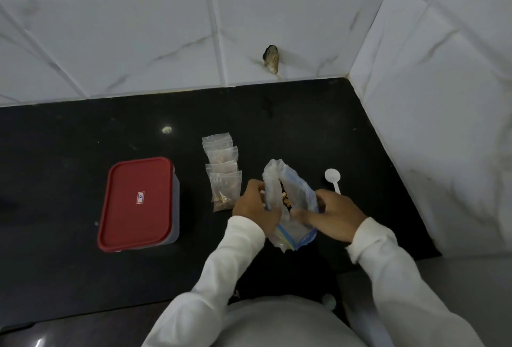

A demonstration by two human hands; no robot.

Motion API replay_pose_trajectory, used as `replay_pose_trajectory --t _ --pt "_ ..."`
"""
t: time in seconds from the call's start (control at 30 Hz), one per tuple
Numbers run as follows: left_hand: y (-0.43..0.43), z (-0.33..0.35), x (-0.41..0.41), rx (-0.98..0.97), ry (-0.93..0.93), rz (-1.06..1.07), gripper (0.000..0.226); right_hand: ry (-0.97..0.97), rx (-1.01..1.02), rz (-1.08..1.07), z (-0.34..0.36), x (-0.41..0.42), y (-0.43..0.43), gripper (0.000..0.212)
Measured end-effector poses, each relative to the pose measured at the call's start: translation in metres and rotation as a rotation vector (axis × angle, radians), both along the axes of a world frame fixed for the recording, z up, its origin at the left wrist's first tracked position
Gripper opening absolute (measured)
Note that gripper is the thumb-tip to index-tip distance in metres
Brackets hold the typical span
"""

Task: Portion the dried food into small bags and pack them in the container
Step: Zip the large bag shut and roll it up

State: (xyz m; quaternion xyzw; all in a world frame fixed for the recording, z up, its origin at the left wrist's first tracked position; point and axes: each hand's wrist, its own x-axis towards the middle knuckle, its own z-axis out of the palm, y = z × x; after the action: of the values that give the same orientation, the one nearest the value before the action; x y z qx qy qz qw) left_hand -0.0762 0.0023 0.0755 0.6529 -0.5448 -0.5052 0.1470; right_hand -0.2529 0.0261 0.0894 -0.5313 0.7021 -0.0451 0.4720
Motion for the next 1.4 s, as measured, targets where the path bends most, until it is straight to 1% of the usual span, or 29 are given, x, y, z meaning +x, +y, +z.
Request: replay_pose_trajectory --t 0.07,0.13,0.17,0.2,0.27,0.33,0.37,0.43,0.5,0.57,0.63,0.7,0.73,0.8,0.83,0.87,0.9,0.93,0.97,1.03,1.07,1.13,1.17,1.23,1.27,1.33,1.37,1.4 --pt "-0.008 -0.004 0.003 0.177 0.191 0.172 0.038 -0.184 0.057 -0.163 -0.005 -0.007 -0.009 0.046" --pt "-0.021 -0.013 0.003 0.429 0.429 0.406 0.036 -0.36 0.151 -0.397 -0.017 -0.013 -0.022 0.045" --pt "-0.028 -0.015 0.004 0.53 0.546 0.49 0.034 -0.425 0.198 -0.485 -0.022 -0.015 -0.028 0.044" --pt "-0.034 -0.018 0.005 0.603 0.653 0.559 0.03 -0.489 0.225 -0.546 -0.028 -0.015 -0.034 0.044" --pt "-0.043 -0.026 0.004 0.67 0.81 0.68 0.029 -0.583 0.238 -0.613 -0.038 -0.012 -0.041 0.039" --pt "-0.048 -0.031 0.001 0.676 0.87 0.714 0.026 -0.619 0.205 -0.646 -0.042 -0.007 -0.044 0.03" --pt "-0.049 -0.032 -0.001 0.667 0.867 0.702 0.025 -0.58 0.161 -0.641 -0.043 -0.005 -0.044 0.027" --pt "-0.05 -0.029 -0.002 0.662 0.888 0.682 0.024 -0.404 0.033 -0.567 -0.042 -0.003 -0.043 0.024" --pt "-0.053 -0.025 -0.001 0.627 0.806 0.628 0.022 -0.199 -0.143 -0.462 -0.04 -0.004 -0.04 0.03" --pt "-0.056 -0.026 0.0 0.506 0.592 0.495 0.02 -0.036 -0.308 -0.348 -0.04 -0.005 -0.035 0.036" --pt "-0.056 -0.026 -0.002 0.301 0.406 0.405 0.008 0.109 -0.46 -0.249 -0.041 -0.005 -0.033 0.038" --pt "-0.053 -0.026 -0.004 0.068 0.282 0.334 0.016 0.245 -0.562 -0.158 -0.041 -0.004 -0.03 0.04" --pt "-0.051 -0.024 -0.004 -0.076 0.194 0.279 0.02 0.31 -0.597 -0.107 -0.04 -0.003 -0.027 0.042" --pt "-0.046 -0.017 -0.004 -0.368 -0.106 0.077 0.023 0.438 -0.612 -0.01 -0.04 0.001 -0.022 0.043" --pt "-0.043 -0.015 -0.004 -0.476 -0.255 -0.037 0.023 0.478 -0.602 0.018 -0.04 0.001 -0.02 0.043" --pt "-0.042 -0.013 -0.003 -0.544 -0.342 -0.117 0.02 0.485 -0.583 0.02 -0.041 0.001 -0.019 0.043" --pt "-0.041 -0.013 -0.002 -0.568 -0.375 -0.162 0.018 0.453 -0.549 0.004 -0.042 0.0 -0.018 0.043" --pt "-0.041 -0.015 0.0 -0.552 -0.363 -0.177 0.019 0.388 -0.494 -0.022 -0.04 -0.002 -0.018 0.041" --pt "-0.041 -0.016 0.002 -0.485 -0.297 -0.148 0.025 0.3 -0.404 -0.047 -0.036 -0.004 -0.02 0.038" --pt "-0.044 -0.02 0.006 -0.254 -0.053 -0.018 0.037 0.075 -0.187 -0.113 -0.023 -0.007 -0.027 0.029" --pt "-0.049 -0.02 0.007 -0.118 0.044 0.016 0.042 -0.02 -0.097 -0.159 -0.018 -0.007 -0.034 0.029" --pt "-0.064 -0.022 0.006 0.123 0.16 0.052 0.042 -0.107 0.004 -0.296 -0.017 -0.007 -0.058 0.042" --pt "-0.072 -0.023 0.005 0.212 0.194 0.096 0.046 -0.137 0.057 -0.379 -0.017 -0.007 -0.07 0.048" --pt "-0.094 -0.039 0.004 0.341 0.244 0.189 0.057 -0.261 0.136 -0.505 -0.022 -0.008 -0.087 0.049" --pt "-0.103 -0.046 0.004 0.378 0.243 0.223 0.055 -0.33 0.15 -0.533 -0.025 -0.008 -0.091 0.048" --pt "-0.109 -0.04 0.004 0.393 0.207 0.255 0.041 -0.409 0.172 -0.529 -0.029 -0.008 -0.093 0.045" --pt "-0.11 -0.039 0.005 0.405 0.184 0.252 0.038 -0.465 0.185 -0.516 -0.032 -0.009 -0.093 0.044" --pt "-0.109 -0.037 0.006 0.424 0.167 0.239 0.041 -0.545 0.195 -0.508 -0.035 -0.01 -0.092 0.043"
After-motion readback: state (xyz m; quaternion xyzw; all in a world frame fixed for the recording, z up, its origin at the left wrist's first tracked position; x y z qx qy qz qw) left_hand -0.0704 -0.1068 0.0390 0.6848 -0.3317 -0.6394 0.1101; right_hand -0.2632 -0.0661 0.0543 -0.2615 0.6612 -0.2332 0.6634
